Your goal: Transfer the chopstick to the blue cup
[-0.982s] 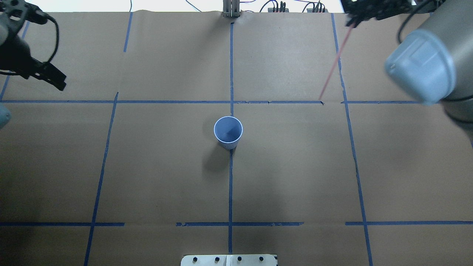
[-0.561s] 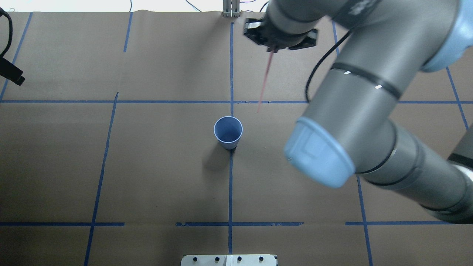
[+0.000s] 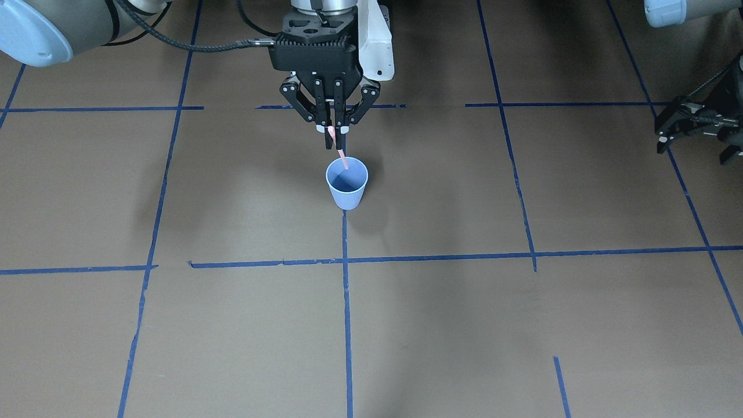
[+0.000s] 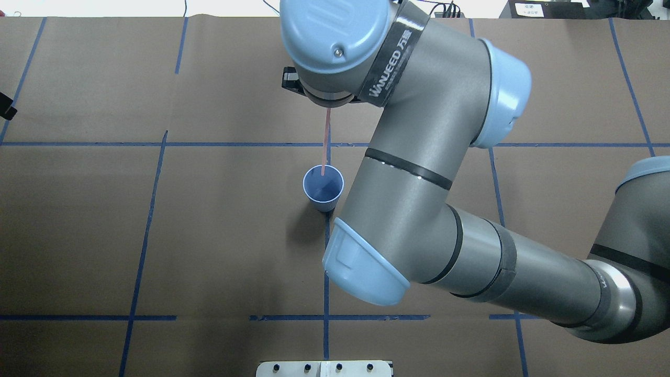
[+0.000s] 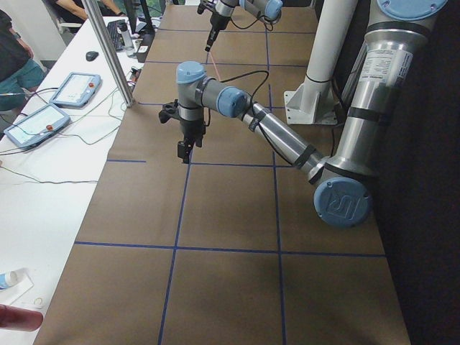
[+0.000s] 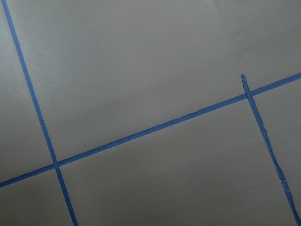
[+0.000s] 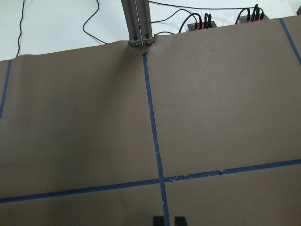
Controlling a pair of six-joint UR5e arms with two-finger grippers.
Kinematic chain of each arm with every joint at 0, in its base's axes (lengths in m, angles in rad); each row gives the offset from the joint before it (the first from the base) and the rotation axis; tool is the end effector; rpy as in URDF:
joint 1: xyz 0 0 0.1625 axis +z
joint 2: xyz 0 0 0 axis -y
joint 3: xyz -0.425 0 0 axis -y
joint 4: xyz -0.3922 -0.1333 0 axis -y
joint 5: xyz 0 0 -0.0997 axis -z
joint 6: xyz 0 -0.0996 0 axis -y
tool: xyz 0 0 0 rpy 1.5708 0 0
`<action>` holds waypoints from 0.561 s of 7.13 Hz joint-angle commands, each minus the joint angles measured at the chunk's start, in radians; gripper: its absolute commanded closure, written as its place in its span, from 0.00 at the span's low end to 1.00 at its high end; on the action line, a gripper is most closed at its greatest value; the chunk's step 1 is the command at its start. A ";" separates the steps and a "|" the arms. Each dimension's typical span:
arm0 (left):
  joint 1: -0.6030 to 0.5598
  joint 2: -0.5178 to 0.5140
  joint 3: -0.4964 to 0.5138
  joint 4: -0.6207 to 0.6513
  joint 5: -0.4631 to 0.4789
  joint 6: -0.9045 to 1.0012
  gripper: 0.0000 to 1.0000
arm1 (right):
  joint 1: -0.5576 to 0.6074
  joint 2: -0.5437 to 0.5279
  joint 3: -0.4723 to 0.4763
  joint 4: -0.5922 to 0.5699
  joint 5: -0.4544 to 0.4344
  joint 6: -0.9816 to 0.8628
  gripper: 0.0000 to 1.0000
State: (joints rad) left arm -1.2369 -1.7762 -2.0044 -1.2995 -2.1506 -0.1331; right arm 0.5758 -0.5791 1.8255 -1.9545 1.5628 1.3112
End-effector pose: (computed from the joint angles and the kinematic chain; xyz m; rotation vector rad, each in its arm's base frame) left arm 0.0975 -0.5213 0.3866 0.2157 0.6425 0.2997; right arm -0.4480 -0.4507 0.0124 0.3583 -0.7887 0.2997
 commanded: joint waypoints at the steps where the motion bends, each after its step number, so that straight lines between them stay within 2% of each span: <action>1: -0.001 0.001 0.000 0.000 0.000 0.000 0.00 | -0.042 -0.048 -0.002 0.049 -0.027 0.003 1.00; 2: 0.001 0.001 0.000 0.000 0.000 0.000 0.00 | -0.056 -0.053 -0.002 0.049 -0.027 0.003 0.98; 3: 0.001 0.003 0.001 0.000 0.000 0.000 0.00 | -0.056 -0.056 -0.002 0.048 -0.027 0.003 0.85; 4: 0.001 0.003 0.003 0.000 0.000 0.000 0.00 | -0.062 -0.064 -0.002 0.049 -0.027 0.003 0.01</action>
State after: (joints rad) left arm -1.2365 -1.7738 -2.0034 -1.2993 -2.1506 -0.1335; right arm 0.5209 -0.6343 1.8239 -1.9073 1.5360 1.3146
